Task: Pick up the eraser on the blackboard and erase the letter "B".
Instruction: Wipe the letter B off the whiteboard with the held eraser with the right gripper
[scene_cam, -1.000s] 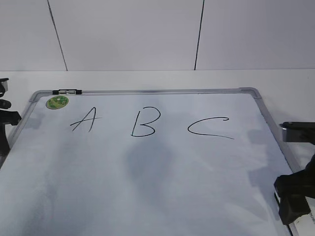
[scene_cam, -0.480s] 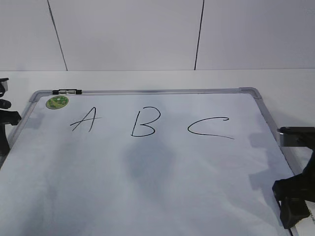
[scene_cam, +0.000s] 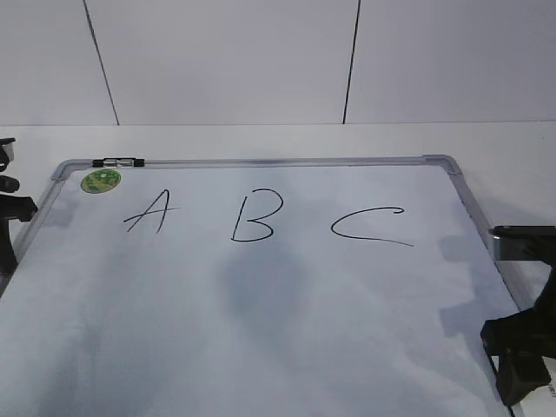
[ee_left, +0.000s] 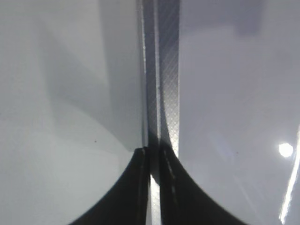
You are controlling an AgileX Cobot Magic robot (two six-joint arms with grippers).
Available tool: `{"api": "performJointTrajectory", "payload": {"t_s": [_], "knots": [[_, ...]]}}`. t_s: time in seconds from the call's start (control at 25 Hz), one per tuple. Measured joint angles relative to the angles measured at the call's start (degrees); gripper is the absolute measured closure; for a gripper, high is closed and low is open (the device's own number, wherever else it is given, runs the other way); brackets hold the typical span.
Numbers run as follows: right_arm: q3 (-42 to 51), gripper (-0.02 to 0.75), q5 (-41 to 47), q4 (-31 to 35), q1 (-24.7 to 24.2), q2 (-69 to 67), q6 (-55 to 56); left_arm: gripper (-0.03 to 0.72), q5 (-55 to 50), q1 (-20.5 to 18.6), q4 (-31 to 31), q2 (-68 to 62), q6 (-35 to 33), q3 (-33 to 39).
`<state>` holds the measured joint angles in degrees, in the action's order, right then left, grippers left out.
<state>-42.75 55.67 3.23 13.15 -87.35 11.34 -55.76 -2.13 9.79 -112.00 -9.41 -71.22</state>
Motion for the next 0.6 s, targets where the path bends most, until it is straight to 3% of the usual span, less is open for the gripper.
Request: {"api": "performJointTrajectory", "payload": {"t_s": [0.6], "knots": [[-2.8,0.211,3.9,1.6,0.0,-0.5,0.0,0.671,0.0,0.0,-0.3,0.0,0.0,0.0]]}}
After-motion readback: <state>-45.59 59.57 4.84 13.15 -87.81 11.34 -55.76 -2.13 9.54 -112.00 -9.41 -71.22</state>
